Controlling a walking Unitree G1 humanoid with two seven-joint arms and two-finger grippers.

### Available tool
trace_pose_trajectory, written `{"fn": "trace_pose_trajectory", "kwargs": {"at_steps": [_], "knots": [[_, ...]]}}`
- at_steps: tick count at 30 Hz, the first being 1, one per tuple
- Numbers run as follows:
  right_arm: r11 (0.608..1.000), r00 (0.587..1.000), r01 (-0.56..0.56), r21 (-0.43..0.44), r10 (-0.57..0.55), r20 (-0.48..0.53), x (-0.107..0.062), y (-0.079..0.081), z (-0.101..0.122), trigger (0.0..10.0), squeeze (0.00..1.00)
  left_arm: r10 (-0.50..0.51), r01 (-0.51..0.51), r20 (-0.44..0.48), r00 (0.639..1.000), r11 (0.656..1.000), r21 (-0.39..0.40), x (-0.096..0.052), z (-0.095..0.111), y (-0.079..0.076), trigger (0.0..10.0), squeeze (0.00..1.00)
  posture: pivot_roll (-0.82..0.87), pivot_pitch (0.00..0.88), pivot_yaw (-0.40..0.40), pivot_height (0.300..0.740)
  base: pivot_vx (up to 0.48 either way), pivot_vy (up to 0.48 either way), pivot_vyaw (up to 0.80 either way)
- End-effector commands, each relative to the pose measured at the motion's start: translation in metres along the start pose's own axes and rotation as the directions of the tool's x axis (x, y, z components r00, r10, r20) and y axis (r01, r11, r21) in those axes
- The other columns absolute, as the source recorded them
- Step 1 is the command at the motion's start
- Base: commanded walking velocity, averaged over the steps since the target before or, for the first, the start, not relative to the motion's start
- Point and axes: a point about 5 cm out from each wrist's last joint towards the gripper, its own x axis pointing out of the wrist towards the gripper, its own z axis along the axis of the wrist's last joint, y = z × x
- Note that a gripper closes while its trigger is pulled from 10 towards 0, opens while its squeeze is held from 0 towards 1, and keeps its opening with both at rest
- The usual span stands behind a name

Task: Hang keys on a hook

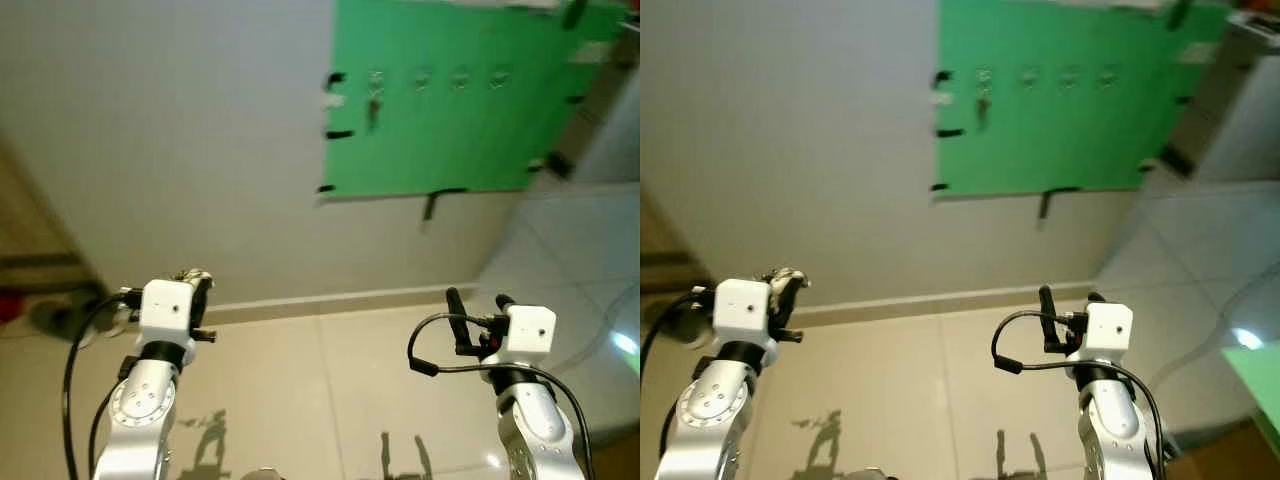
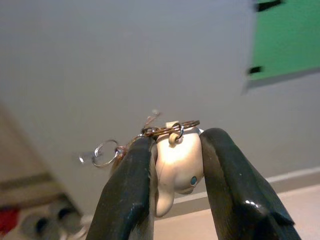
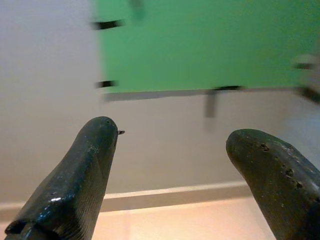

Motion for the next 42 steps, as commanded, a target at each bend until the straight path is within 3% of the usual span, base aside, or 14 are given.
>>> {"fn": "trace_pose_trajectory", "kwargs": {"at_steps": [1,8,10,14,18,20,22,28,31,34,37,40,41,42], "knots": [[1.0,1.0,-0.021,0.016,0.02,0.024,0.006,0.005,0.005,10.0,0.04,-0.007,0.007,0.004,1.0,1.0,-0.002,0.007,0.008,-0.004,10.0,0.0,0.03,0.0,0.011,0.74,0.0,0.0,0.46],[0.999,0.998,-0.054,0.005,0.054,0.042,0.009,0.017,0.017,10.0,0.0,-0.048,0.048,-0.001,0.999,0.999,0.021,0.013,0.013,-0.016,10.0,0.0,0.01,0.0,0.021,0.74,0.0,0.0,0.46],[0.998,0.999,-0.037,-0.047,0.039,0.031,0.009,0.017,0.018,10.0,0.0,-0.062,0.062,-0.018,0.998,0.998,0.001,0.014,0.009,-0.019,10.0,0.0,0.0,0.0,0.016,0.74,0.0,0.0,0.0],[0.998,0.999,-0.033,-0.054,0.033,0.015,0.005,0.021,0.018,10.0,0.0,-0.071,0.067,-0.066,0.995,0.996,-0.067,0.015,0.001,-0.024,10.0,0.0,-0.01,0.0,0.017,0.74,0.0,0.0,0.0],[1.0,1.0,-0.003,-0.028,0.002,-0.017,-0.013,0.017,0.015,10.0,0.0,-0.117,0.108,-0.113,0.987,0.991,-0.085,-0.006,-0.015,-0.016,10.0,0.0,-0.02,0.0,0.016,0.74,0.0,0.0,0.0],[0.997,0.997,0.028,-0.071,-0.033,-0.068,-0.042,0.011,0.007,10.0,0.0,-0.213,0.202,-0.098,0.972,0.973,-0.112,-0.029,-0.017,-0.018,10.0,0.0,-0.01,0.0,0.009,0.74,0.0,0.0,0.0],[0.996,0.996,0.038,-0.075,-0.044,-0.078,-0.048,0.009,0.005,10.0,0.0,-0.235,0.226,-0.078,0.969,0.968,-0.106,-0.033,-0.014,-0.02,10.0,0.0,-0.01,0.0,0.009,0.74,0.0,0.0,0.0],[0.994,0.995,0.073,-0.081,-0.078,-0.066,-0.04,0.007,-0.005,10.0,0.0,-0.234,0.235,0.018,0.972,0.967,-0.096,-0.018,0.011,-0.034,10.0,0.0,-0.03,0.0,0.006,0.74,0.0,0.0,0.0],[0.994,0.994,0.073,-0.077,-0.079,-0.075,-0.04,0.01,-0.007,10.0,0.0,-0.237,0.237,0.012,0.971,0.965,-0.117,-0.02,0.011,-0.034,10.0,0.0,-0.03,0.0,0.006,0.74,0.0,0.0,0.0],[0.996,0.989,0.065,-0.068,-0.073,-0.13,-0.036,0.019,-0.027,10.0,0.0,-0.228,0.226,-0.006,0.974,0.967,-0.117,-0.016,0.009,-0.031,10.0,0.0,-0.04,0.0,0.009,0.74,0.0,0.0,0.0],[0.997,0.989,0.044,-0.06,-0.052,-0.138,-0.022,0.022,-0.031,10.0,0.0,-0.267,0.266,-0.015,0.963,0.961,-0.074,0.0,0.007,-0.028,10.0,0.0,-0.04,0.0,0.01,0.74,0.0,0.0,0.0],[0.996,0.995,-0.038,-0.08,0.03,-0.099,-0.004,0.0,-0.006,10.0,0.0,-0.372,0.369,-0.015,0.928,0.925,-0.093,0.024,0.015,-0.022,10.0,0.0,-0.03,0.0,0.014,0.74,0.0,0.0,0.0],[0.996,0.995,-0.038,-0.08,0.03,-0.099,-0.004,0.0,-0.006,10.0,0.0,-0.372,0.369,-0.015,0.928,0.925,-0.093,0.024,0.015,-0.022,10.0,0.0,-0.03,0.0,0.014,0.74,0.0,0.0,0.0],[0.975,0.986,-0.153,-0.162,0.141,-0.086,0.006,-0.004,0.013,10.0,0.0,-0.487,0.484,-0.011,0.873,0.87,-0.098,0.033,0.021,-0.021,10.0,0.0,-0.03,0.0,0.014,0.74,0.0,0.0,0.0]]}}
